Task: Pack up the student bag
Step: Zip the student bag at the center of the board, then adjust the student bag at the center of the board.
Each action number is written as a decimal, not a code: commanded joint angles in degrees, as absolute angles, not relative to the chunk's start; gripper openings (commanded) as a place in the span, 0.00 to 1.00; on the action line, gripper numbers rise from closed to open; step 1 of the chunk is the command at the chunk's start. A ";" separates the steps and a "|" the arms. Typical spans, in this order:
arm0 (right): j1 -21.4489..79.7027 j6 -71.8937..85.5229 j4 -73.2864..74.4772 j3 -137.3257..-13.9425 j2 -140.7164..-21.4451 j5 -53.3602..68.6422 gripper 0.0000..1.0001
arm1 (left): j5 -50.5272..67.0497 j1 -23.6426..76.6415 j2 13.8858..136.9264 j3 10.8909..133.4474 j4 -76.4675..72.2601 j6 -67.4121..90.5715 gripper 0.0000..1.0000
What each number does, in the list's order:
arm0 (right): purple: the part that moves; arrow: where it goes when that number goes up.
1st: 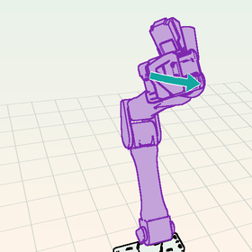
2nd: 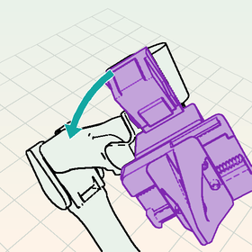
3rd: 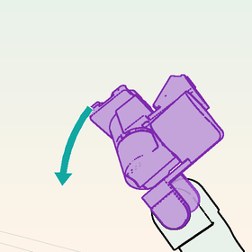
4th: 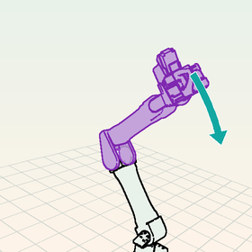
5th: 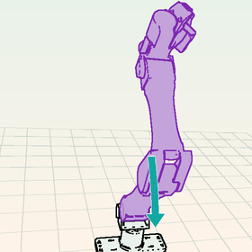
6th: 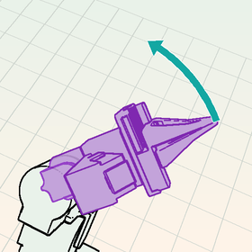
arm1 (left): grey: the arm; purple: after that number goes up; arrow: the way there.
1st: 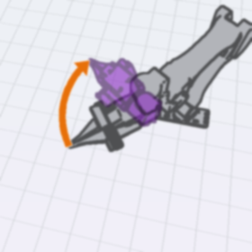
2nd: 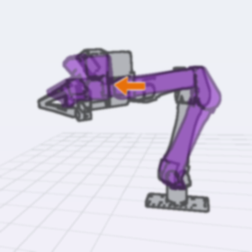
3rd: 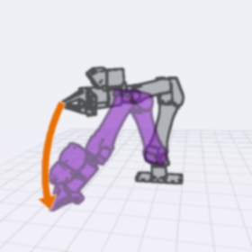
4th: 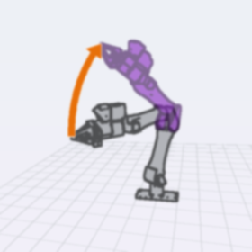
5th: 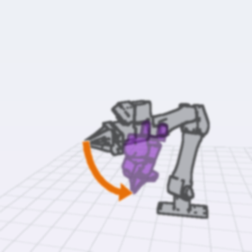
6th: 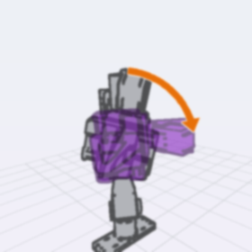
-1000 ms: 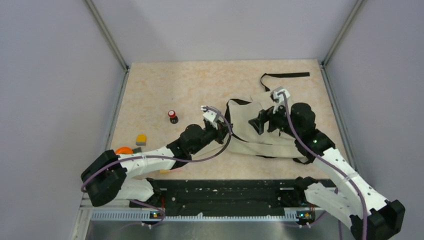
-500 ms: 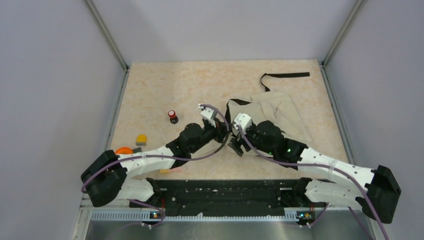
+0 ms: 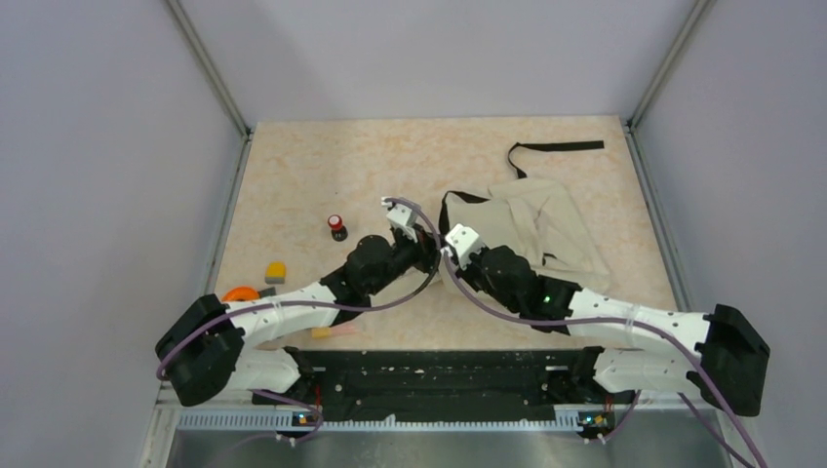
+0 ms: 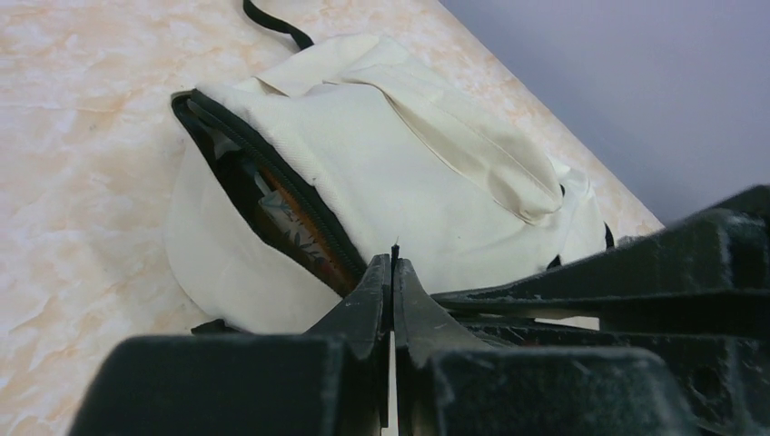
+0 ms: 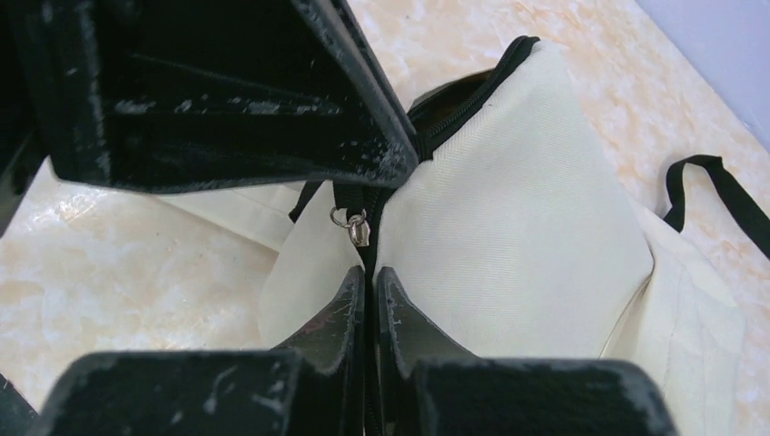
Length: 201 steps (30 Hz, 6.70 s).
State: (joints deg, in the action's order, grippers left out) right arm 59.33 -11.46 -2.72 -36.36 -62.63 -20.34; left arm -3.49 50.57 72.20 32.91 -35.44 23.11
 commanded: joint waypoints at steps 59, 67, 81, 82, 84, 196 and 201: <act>53.19 9.14 5.40 -54.17 -73.67 -23.04 0.81 | 10.46 33.75 81.79 34.74 -51.58 31.42 0.00; 53.36 14.00 2.86 -55.33 -76.15 -17.26 0.79 | 10.80 33.75 82.18 34.77 -52.01 32.03 0.00; 57.58 10.72 9.85 -61.14 -83.86 -38.14 0.00 | 11.61 33.81 81.74 35.14 -51.90 32.81 0.00; 57.84 9.88 9.37 -60.49 -82.69 -36.64 0.00 | 11.53 33.77 81.60 35.14 -51.72 32.76 0.00; 58.85 6.98 7.03 -58.21 -78.62 -32.64 0.00 | 11.26 33.80 81.20 35.50 -50.96 32.62 0.00; 29.97 12.60 15.14 -49.91 -54.71 -16.63 0.00 | 9.31 50.32 71.23 60.04 -1.27 31.58 0.00; 29.97 10.17 15.81 -53.18 -47.77 -25.31 0.00 | 16.19 51.68 80.26 80.18 2.86 26.22 0.00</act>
State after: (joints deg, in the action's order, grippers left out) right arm 30.20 11.27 22.41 -47.29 -53.56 -14.96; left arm 8.91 50.41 77.41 66.08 9.26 32.95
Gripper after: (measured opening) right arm 0.017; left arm 0.037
